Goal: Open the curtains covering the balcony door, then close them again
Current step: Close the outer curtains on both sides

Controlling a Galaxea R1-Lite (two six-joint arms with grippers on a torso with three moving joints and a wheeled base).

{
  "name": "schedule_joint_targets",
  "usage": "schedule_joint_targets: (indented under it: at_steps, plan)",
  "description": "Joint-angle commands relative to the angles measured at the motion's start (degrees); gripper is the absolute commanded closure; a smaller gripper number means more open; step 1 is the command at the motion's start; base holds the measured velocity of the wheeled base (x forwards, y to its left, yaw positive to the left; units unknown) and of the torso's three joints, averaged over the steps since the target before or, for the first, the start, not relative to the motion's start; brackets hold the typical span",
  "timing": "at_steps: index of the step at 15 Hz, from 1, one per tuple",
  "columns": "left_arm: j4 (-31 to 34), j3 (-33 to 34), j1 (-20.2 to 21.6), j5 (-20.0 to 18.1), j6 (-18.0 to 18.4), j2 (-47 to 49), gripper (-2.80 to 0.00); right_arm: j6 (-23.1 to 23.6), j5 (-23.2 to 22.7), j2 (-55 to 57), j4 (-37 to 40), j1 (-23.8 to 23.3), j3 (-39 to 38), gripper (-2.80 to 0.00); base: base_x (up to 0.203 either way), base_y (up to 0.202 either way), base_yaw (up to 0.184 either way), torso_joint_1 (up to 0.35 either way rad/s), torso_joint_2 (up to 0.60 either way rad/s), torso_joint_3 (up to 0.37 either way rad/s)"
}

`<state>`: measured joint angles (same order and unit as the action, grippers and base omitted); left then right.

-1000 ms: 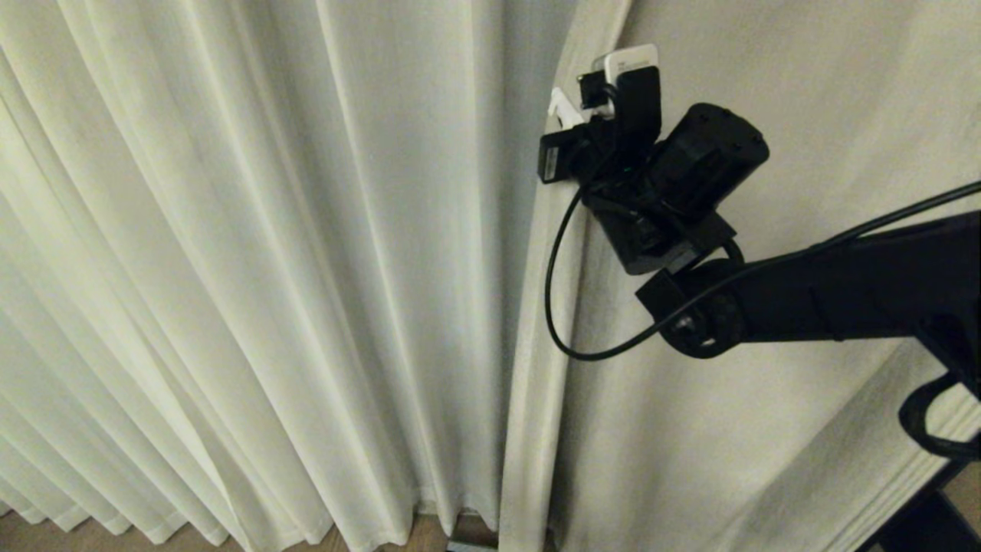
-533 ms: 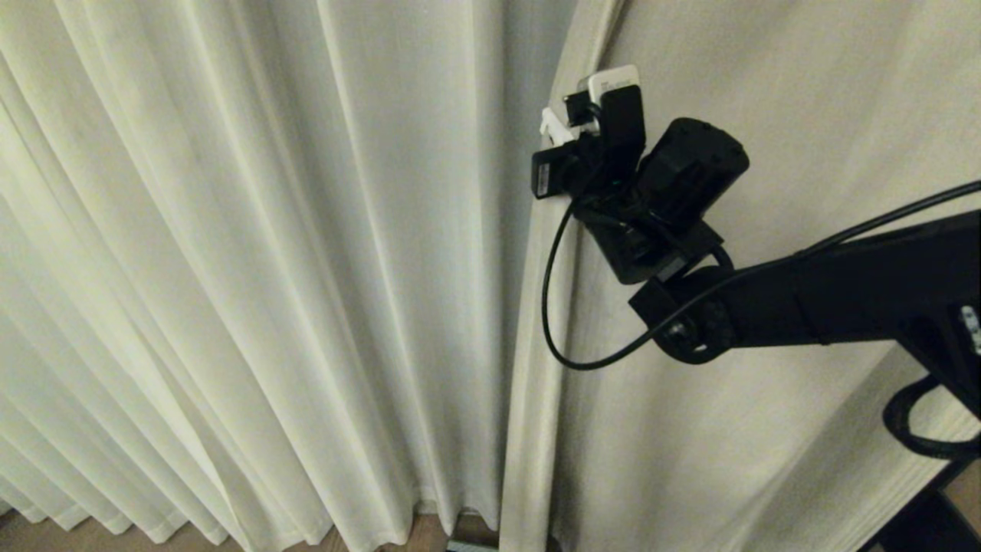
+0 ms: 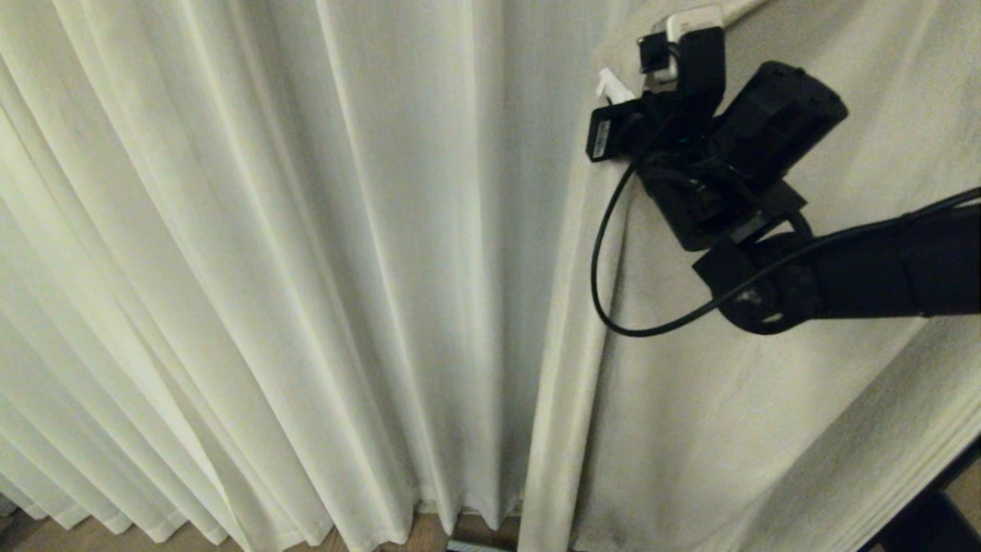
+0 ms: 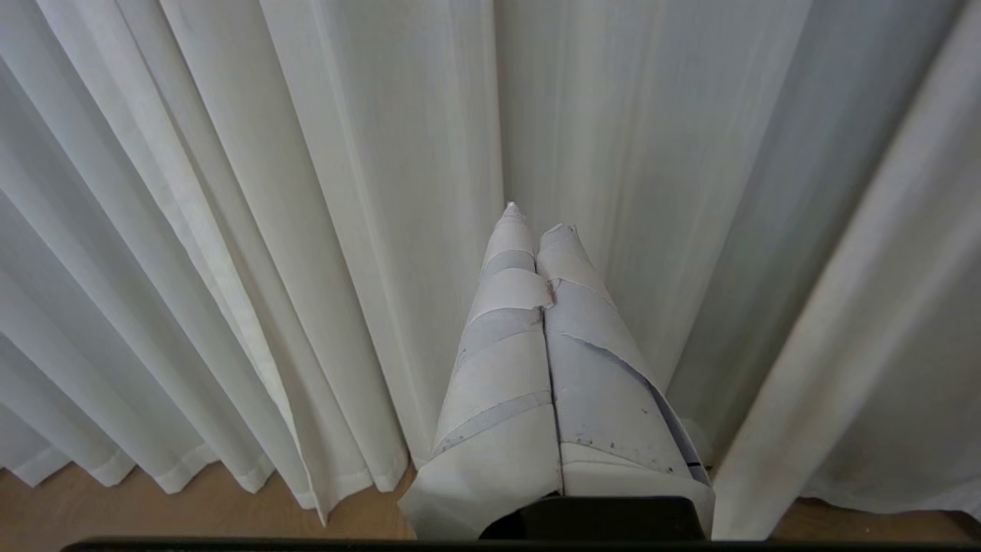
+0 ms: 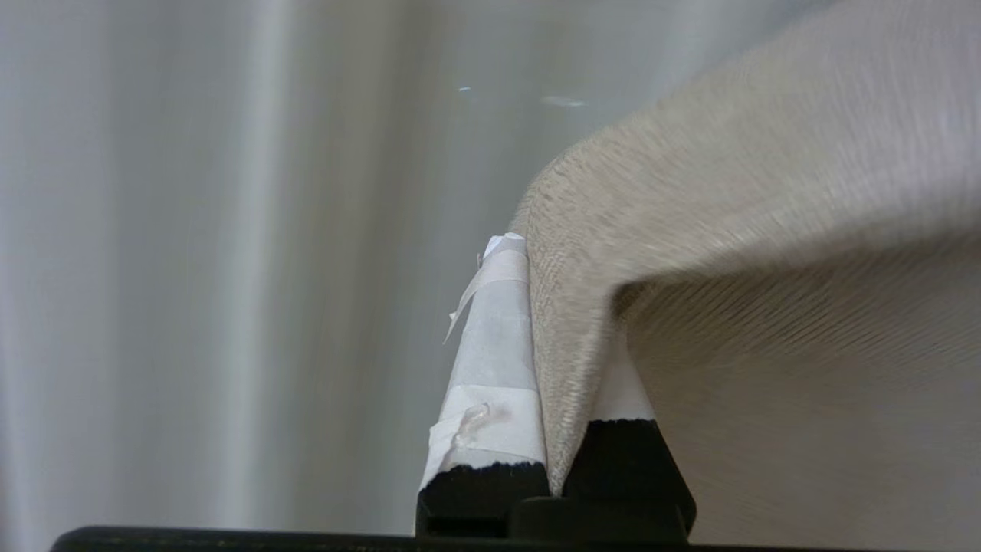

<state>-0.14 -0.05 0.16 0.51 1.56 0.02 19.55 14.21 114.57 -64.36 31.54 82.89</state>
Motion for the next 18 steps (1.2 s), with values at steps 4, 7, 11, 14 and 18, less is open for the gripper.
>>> schedule_joint_targets:
  at_steps: [4, 7, 11, 14, 18]
  plan:
    - [-0.03, 0.05, 0.02, 0.02, 0.02, -0.02, 0.0, -0.02, 0.11, -8.23, -0.94, -4.0, -7.14, 0.0, 0.0, 0.0, 0.0, 0.0, 0.0, 0.0]
    - [-0.03, 0.04, 0.02, 0.02, 0.02, -0.02, 0.0, -0.03, 0.11, -10.25, -1.31, -4.47, -10.27, 0.0, 0.0, 0.0, 0.0, 0.0, 0.0, 0.0]
    - [-0.03, 0.0, 0.02, 0.02, 0.02, -0.02, 0.0, 0.01, 0.28, -12.37, -1.68, -4.54, -12.59, -2.8, 0.0, 0.0, 0.0, 0.0, 0.0, 0.0]
    - [-0.03, -0.04, 0.02, 0.02, 0.02, -0.02, 0.0, 0.05, 0.2, -14.43, -2.48, -4.83, -15.6, -2.8, 0.0, 0.0, 0.0, 0.0, 0.0, 0.0]
    - [-0.03, 0.04, 0.02, 0.02, 0.02, -0.02, 0.0, 0.02, 0.11, -21.18, -4.07, -4.98, -26.23, -2.8, 0.0, 0.0, 0.0, 0.0, 0.0, 0.0]
